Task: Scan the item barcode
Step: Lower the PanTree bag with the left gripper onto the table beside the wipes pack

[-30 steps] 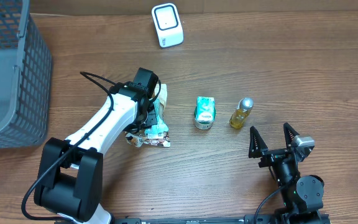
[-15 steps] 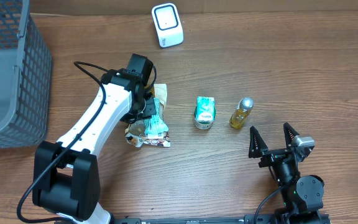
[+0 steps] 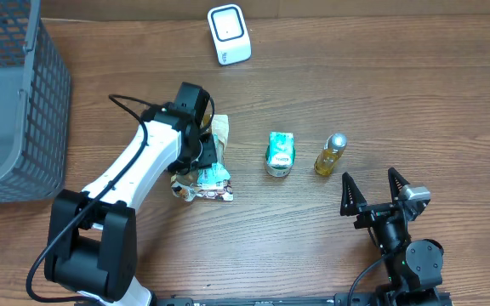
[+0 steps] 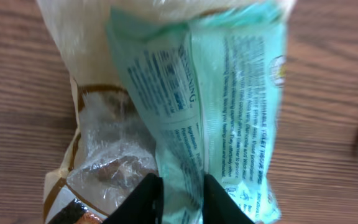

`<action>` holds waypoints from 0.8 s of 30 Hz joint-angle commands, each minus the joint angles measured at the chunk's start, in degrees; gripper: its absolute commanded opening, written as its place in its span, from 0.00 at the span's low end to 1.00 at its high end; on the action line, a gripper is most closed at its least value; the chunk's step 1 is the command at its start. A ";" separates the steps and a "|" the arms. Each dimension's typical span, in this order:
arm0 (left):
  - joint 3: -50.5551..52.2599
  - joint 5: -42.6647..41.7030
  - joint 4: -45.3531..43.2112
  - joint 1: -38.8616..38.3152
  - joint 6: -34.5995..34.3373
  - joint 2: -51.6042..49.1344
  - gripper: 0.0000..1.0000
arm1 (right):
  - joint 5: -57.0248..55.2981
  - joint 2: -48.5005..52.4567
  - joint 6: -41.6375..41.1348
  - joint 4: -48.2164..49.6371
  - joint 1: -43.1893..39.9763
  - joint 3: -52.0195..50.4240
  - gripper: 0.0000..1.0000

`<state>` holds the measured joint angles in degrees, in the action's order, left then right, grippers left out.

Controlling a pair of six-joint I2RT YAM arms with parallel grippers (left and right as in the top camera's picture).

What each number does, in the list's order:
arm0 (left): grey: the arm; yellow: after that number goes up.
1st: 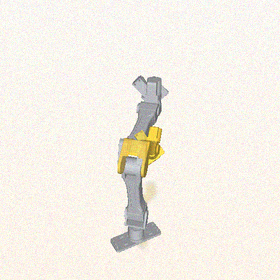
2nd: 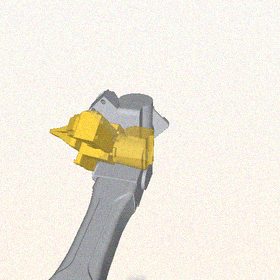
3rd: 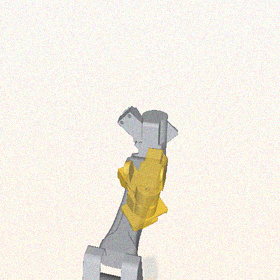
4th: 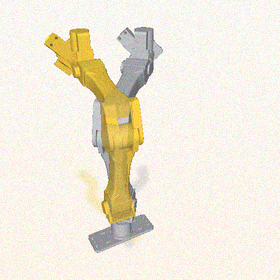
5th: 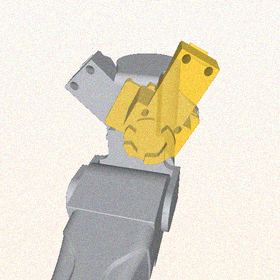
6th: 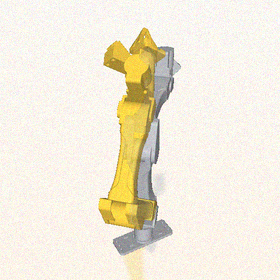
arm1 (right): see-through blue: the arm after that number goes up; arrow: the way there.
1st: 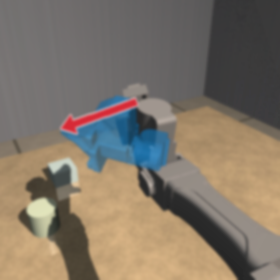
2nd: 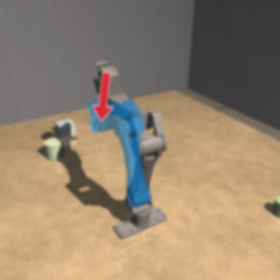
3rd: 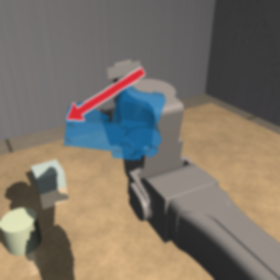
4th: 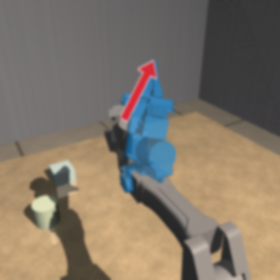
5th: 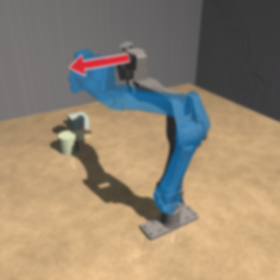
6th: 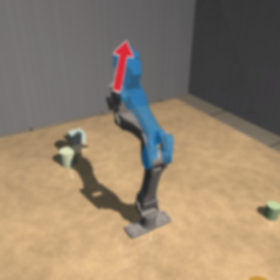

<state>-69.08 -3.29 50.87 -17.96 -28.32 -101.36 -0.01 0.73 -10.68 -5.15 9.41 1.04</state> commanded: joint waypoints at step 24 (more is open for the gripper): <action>-5.18 7.30 5.33 4.02 2.45 3.67 0.04 | -0.28 -0.57 -0.02 0.37 -0.07 -0.59 1.00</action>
<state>-71.26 2.48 55.51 -15.70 -28.03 -100.60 -0.03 0.73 -10.68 -5.13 9.41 1.04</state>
